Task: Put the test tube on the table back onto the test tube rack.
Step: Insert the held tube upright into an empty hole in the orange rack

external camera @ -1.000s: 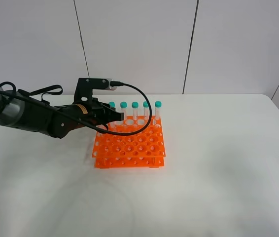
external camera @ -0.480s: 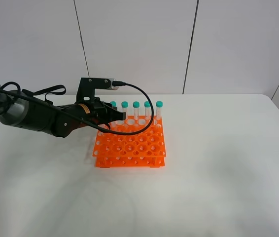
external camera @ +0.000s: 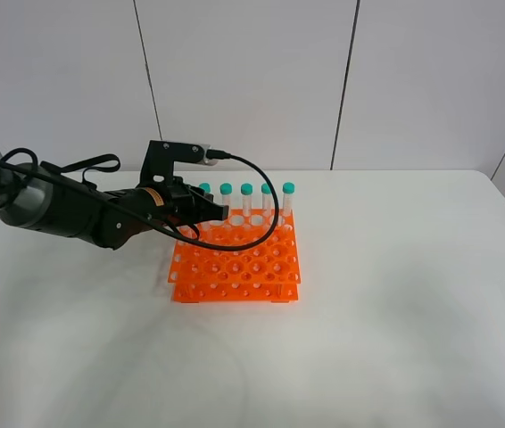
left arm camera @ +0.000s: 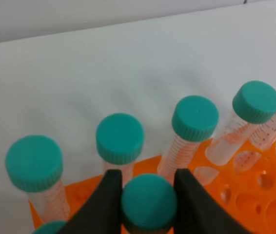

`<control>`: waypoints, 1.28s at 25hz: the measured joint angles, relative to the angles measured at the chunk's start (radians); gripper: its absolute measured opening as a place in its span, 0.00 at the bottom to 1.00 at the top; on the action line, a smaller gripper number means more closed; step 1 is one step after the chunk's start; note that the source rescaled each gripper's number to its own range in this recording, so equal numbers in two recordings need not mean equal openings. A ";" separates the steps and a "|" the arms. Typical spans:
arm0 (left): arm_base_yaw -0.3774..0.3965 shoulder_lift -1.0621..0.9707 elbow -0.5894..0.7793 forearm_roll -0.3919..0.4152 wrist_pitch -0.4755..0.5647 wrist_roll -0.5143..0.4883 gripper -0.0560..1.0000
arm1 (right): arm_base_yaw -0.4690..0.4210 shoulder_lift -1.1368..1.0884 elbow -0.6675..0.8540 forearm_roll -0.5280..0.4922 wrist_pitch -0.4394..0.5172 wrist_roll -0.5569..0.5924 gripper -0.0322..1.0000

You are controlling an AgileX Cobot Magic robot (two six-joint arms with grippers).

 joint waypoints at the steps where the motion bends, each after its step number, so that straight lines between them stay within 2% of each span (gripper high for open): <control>1: 0.000 0.000 0.000 0.001 0.000 0.000 0.05 | 0.000 0.000 0.000 0.000 0.000 0.000 0.86; 23: 0.000 0.002 -0.010 0.014 0.015 0.000 0.06 | 0.000 0.000 0.000 0.000 0.000 0.000 0.86; 27: 0.000 0.005 -0.010 0.014 0.035 0.000 0.24 | 0.000 0.000 0.000 0.000 0.000 0.000 0.86; 32: 0.000 0.010 -0.010 0.014 0.046 0.000 0.66 | 0.000 0.000 0.000 0.000 0.000 0.000 0.86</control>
